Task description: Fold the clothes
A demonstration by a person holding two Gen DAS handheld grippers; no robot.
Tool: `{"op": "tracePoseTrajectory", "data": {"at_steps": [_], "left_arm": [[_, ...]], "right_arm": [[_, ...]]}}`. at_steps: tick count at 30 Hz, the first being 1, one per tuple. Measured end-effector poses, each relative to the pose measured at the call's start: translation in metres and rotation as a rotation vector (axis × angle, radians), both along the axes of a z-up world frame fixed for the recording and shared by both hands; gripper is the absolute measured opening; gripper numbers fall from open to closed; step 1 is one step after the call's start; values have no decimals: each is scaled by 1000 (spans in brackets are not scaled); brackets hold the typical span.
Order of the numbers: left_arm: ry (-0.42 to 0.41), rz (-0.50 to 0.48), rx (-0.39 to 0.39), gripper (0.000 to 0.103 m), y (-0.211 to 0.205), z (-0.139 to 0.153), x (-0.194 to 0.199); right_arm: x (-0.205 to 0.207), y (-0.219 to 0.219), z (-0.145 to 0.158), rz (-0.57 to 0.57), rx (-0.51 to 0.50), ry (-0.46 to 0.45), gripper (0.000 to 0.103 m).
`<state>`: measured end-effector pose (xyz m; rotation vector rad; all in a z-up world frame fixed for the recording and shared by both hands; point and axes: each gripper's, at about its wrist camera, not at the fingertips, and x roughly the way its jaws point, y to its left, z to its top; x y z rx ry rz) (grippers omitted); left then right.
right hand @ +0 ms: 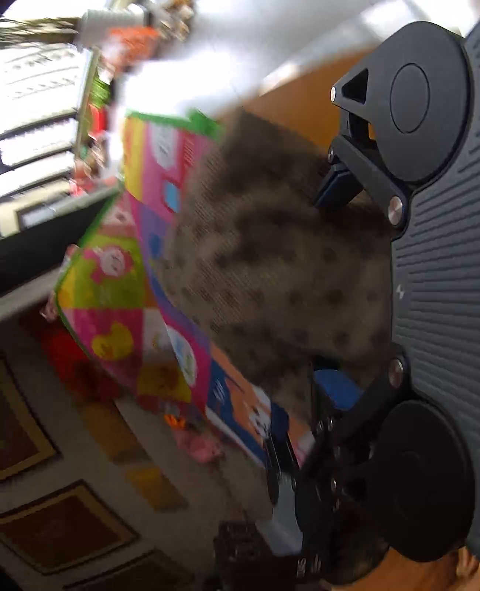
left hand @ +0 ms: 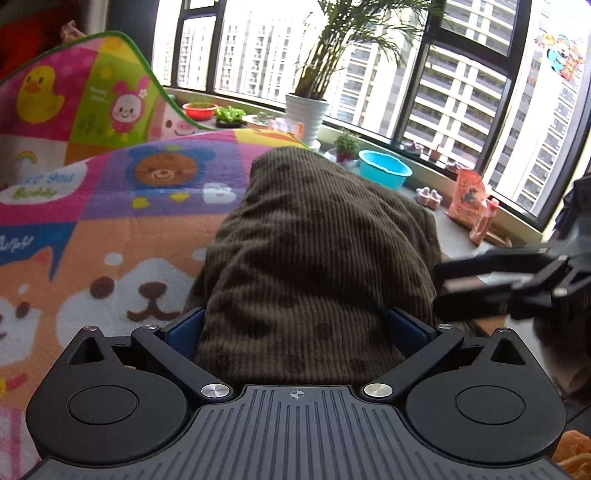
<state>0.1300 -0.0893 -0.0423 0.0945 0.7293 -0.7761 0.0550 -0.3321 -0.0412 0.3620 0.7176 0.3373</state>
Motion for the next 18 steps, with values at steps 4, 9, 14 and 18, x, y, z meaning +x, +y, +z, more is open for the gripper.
{"op": "tracePoseTrajectory", "data": {"at_steps": [4, 9, 14, 18], "left_arm": [[18, 70, -9, 103, 18, -3, 11], [41, 109, -29, 103, 44, -4, 25], [-9, 173, -4, 103, 63, 1, 37], [25, 198, -40, 103, 87, 10, 49]], "right_arm": [[31, 17, -10, 30, 3, -18, 103], [85, 32, -14, 122, 34, -40, 103], [147, 59, -11, 219, 32, -42, 103], [165, 75, -3, 271, -14, -60, 103]]}}
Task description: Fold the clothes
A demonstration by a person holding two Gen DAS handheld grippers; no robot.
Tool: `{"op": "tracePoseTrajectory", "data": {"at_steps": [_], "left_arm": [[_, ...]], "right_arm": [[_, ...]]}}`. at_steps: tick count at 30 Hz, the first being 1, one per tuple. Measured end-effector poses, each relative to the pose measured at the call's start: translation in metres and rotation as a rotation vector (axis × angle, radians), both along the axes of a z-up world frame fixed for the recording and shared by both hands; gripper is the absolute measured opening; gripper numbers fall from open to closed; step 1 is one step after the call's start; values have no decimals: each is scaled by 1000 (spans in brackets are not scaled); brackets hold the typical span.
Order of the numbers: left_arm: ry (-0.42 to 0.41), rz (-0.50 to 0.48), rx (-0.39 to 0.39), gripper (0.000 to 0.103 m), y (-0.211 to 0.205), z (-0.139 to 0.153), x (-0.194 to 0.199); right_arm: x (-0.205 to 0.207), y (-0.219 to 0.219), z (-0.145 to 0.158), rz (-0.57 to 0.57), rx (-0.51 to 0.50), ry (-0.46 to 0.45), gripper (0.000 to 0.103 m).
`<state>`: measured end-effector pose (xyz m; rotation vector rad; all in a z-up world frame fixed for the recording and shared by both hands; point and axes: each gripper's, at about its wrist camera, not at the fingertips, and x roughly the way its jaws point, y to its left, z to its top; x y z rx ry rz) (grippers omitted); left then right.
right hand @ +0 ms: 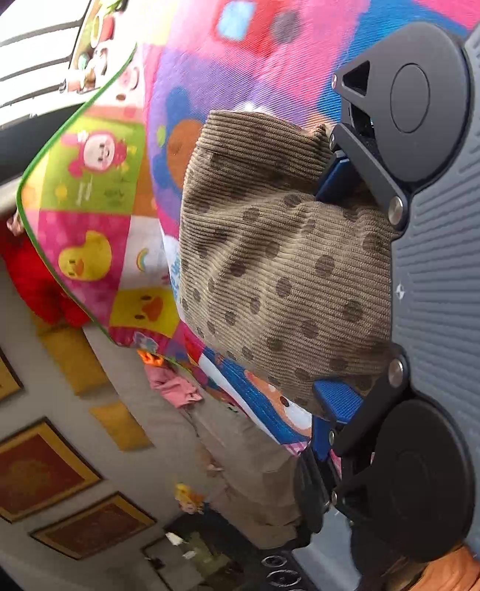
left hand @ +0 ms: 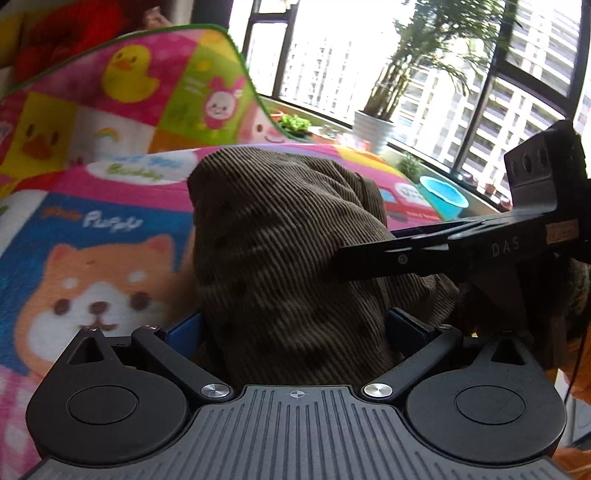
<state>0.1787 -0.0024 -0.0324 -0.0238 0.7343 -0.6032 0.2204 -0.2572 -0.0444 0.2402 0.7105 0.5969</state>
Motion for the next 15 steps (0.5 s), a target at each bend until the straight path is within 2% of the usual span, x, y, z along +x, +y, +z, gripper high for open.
{"op": "tracePoseTrajectory", "data": {"at_steps": [2, 4, 7, 10, 15], "left_arm": [[34, -22, -111, 103, 19, 11, 3], [72, 2, -229, 103, 36, 18, 14], [117, 93, -343, 103, 49, 19, 40], [178, 130, -395, 103, 45, 9, 78], [300, 132, -427, 103, 27, -17, 125]], "right_arm": [[0, -5, 9, 3, -16, -30, 103], [-5, -20, 18, -36, -8, -46, 103], [-14, -45, 15, -104, 52, 31, 101], [-23, -59, 7, -159, 58, 93, 101], [-18, -70, -6, -225, 56, 133, 101]]}}
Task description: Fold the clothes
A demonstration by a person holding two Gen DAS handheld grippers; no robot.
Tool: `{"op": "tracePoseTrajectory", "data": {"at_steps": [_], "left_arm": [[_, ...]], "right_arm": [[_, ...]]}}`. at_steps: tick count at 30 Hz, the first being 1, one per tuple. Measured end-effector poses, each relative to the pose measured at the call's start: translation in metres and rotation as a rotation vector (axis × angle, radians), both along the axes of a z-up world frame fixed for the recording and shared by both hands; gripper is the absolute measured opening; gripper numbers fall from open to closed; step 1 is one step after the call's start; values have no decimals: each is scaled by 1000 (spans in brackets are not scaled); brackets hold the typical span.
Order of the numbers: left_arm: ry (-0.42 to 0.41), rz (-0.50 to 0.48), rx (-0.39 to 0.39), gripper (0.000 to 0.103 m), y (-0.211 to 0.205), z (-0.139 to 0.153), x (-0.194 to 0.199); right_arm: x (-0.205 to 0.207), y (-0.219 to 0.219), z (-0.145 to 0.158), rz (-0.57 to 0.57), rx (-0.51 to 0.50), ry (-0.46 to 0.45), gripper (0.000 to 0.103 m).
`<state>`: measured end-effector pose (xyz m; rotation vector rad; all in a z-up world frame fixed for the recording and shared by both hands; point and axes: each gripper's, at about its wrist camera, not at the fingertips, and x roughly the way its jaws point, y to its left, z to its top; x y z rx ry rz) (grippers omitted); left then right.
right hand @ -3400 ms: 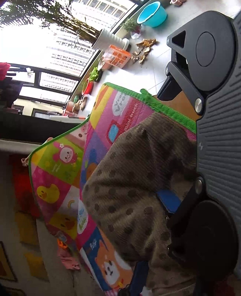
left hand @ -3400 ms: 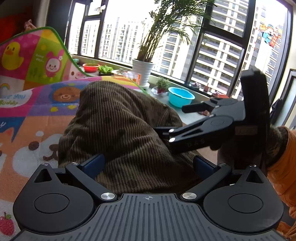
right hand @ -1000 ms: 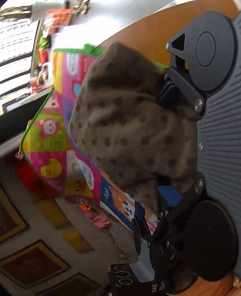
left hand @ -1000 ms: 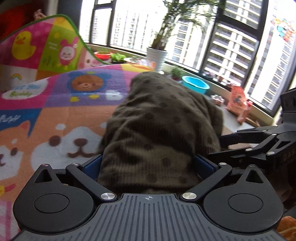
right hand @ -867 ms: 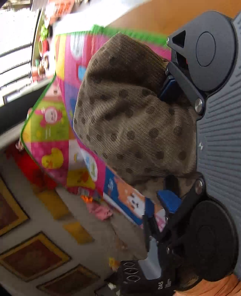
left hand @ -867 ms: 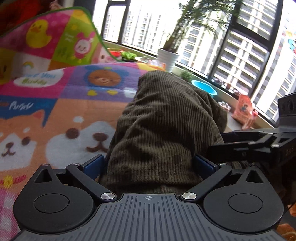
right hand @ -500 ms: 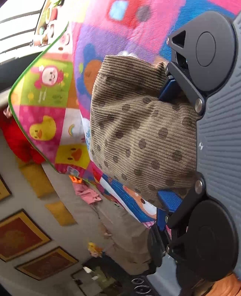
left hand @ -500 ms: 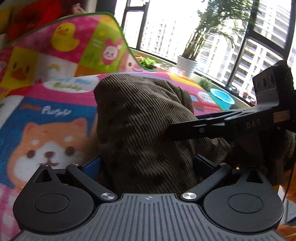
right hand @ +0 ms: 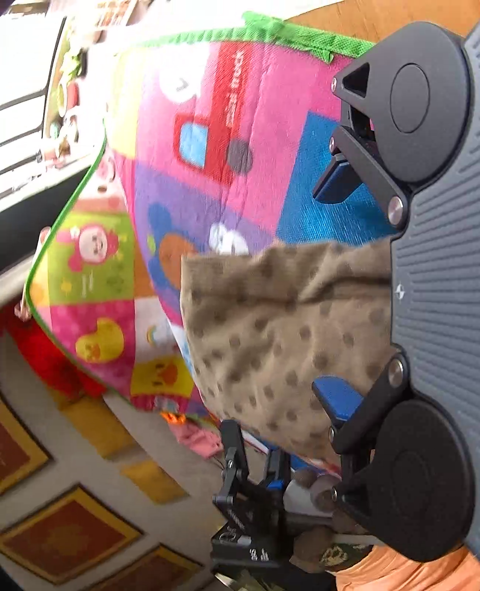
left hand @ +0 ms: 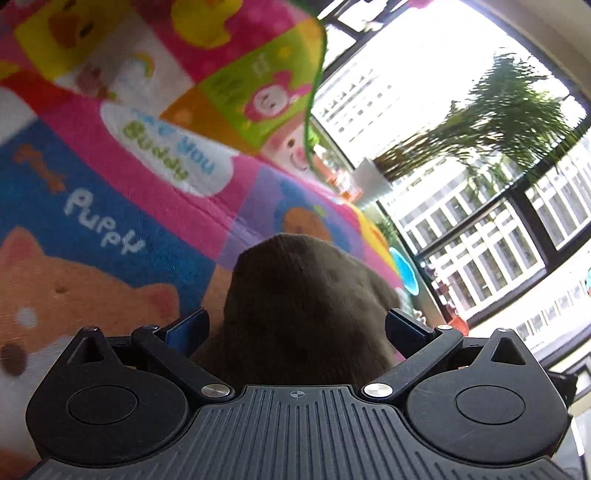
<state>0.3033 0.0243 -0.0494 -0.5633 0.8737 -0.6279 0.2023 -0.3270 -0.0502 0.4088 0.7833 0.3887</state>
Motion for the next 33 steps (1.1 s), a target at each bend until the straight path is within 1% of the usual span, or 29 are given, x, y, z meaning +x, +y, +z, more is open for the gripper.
{"op": "tracePoseTrajectory", "data": {"at_steps": [2, 4, 7, 8, 9, 12, 14, 16, 17, 18, 19, 20, 22, 23, 26, 28, 29, 31, 33], "left_arm": [[28, -25, -34, 103, -8, -6, 8], [56, -51, -67, 102, -15, -13, 16], [40, -79, -71, 98, -19, -16, 18], [46, -76, -83, 94, -16, -18, 21], [48, -63, -90, 89, -12, -18, 26], [42, 2, -96, 89, 7, -16, 47], [34, 51, -102, 89, 21, -12, 62], [4, 111, -102, 89, 39, -4, 78], [-18, 134, -69, 89, 44, -2, 85], [-40, 159, -19, 89, 48, 0, 91], [-52, 181, 28, 89, 51, 1, 95], [-63, 191, 55, 89, 55, 1, 93], [-100, 199, 82, 94, 64, 6, 80], [-129, 201, 102, 94, 67, 11, 73], [-238, 214, 179, 96, 70, 30, 53], [-274, 246, 197, 96, 71, 39, 53], [-272, 256, 188, 96, 71, 42, 57], [-258, 269, 186, 96, 71, 42, 61], [-241, 274, 223, 96, 67, 36, 70]], "right_arm": [[10, -2, -4, 2, 20, 13, 101], [19, 9, -5, 61, 17, 13, 99], [31, 29, -6, 156, -8, -4, 99], [37, 35, -5, 179, -8, -9, 99], [43, 41, -5, 201, -7, -13, 98], [69, 61, -1, 236, -11, -30, 97], [92, 78, 6, 259, -39, -71, 94], [115, 93, 13, 271, -63, -108, 92], [125, 99, 15, 273, -81, -127, 92], [133, 105, 15, 267, -105, -137, 92], [137, 108, 14, 255, -128, -131, 92], [141, 109, 13, 244, -148, -126, 92], [137, 102, 17, 222, -142, -123, 92], [134, 97, 20, 208, -141, -131, 92], [130, 85, 37, 129, -193, -219, 93], [142, 90, 45, 73, -267, -257, 93], [148, 94, 49, 48, -307, -275, 93], [165, 110, 46, 21, -418, -294, 93], [182, 124, 32, 24, -534, -273, 93]]}}
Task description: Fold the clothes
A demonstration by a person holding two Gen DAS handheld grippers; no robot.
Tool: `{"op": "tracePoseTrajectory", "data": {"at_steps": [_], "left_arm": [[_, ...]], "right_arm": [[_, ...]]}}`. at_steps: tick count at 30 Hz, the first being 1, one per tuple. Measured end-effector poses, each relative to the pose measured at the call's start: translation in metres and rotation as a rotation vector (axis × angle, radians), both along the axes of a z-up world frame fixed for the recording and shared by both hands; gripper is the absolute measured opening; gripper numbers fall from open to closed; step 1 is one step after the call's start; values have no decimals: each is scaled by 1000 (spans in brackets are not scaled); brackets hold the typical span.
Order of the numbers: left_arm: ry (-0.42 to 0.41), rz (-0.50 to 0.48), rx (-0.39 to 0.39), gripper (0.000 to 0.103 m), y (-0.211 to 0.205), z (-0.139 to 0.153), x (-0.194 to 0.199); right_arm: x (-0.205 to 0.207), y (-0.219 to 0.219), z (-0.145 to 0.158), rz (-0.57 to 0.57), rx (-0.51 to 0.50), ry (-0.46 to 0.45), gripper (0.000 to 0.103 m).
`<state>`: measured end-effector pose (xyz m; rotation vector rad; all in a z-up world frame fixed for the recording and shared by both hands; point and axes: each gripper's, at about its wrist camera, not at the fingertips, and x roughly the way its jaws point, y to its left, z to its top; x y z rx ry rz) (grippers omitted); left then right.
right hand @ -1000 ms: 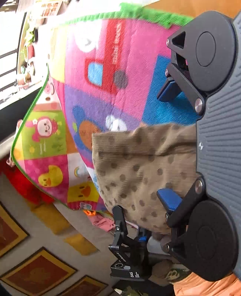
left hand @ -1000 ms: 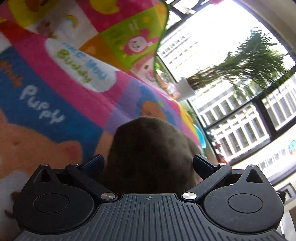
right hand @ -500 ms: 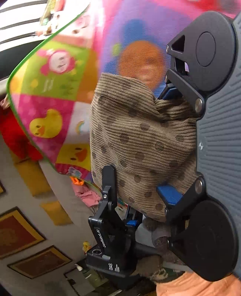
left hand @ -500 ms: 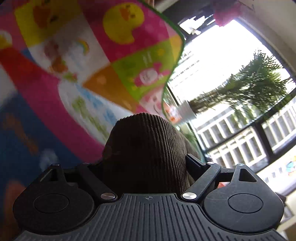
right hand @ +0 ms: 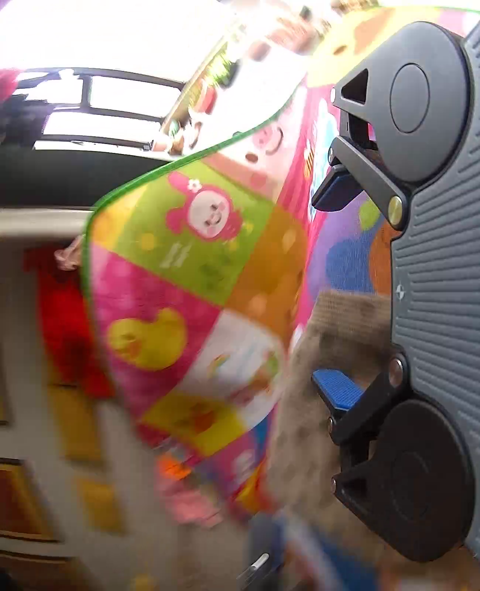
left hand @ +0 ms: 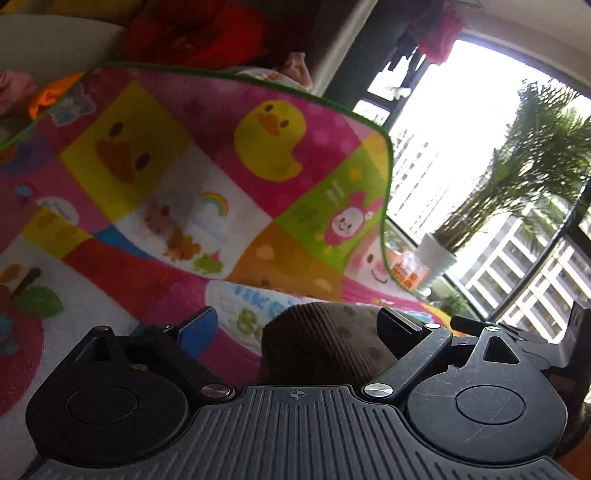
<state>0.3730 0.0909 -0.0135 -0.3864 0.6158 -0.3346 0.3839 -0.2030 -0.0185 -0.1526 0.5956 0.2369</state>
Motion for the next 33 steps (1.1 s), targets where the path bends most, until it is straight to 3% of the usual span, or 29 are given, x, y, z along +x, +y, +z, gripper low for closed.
{"op": "tracePoseTrajectory", "data": {"at_steps": [3, 6, 9, 14, 17, 19, 22, 24, 26, 33], "left_arm": [[66, -14, 58, 100, -16, -23, 22], [116, -33, 6, 101, -20, -36, 37], [69, -14, 59, 100, -22, -26, 26], [-42, -32, 101, 100, -19, 9, -40], [-51, -117, 127, 101, -26, 7, -87], [-34, -183, 167, 101, -34, -2, -114], [-11, -260, 246, 101, -46, -16, -149], [-7, -235, 365, 101, -56, -26, -153], [-7, -204, 433, 101, -60, -33, -148], [-4, -115, 457, 102, -57, -40, -109]], "right_arm": [[9, 2, -22, -47, -84, 41, 93], [-3, -17, -26, -83, -76, 53, 93], [-22, -29, -15, -102, -89, 50, 93], [-84, -40, 2, -9, 11, -1, 96], [-129, -36, 4, 89, 83, -19, 100], [-157, -26, -2, 180, 63, -19, 100], [-180, 2, -21, 291, -98, -15, 100], [-182, 16, -34, 297, -180, -15, 100], [-172, 21, -35, 285, -170, -5, 101], [-129, 36, -37, 196, -191, -31, 101]]}}
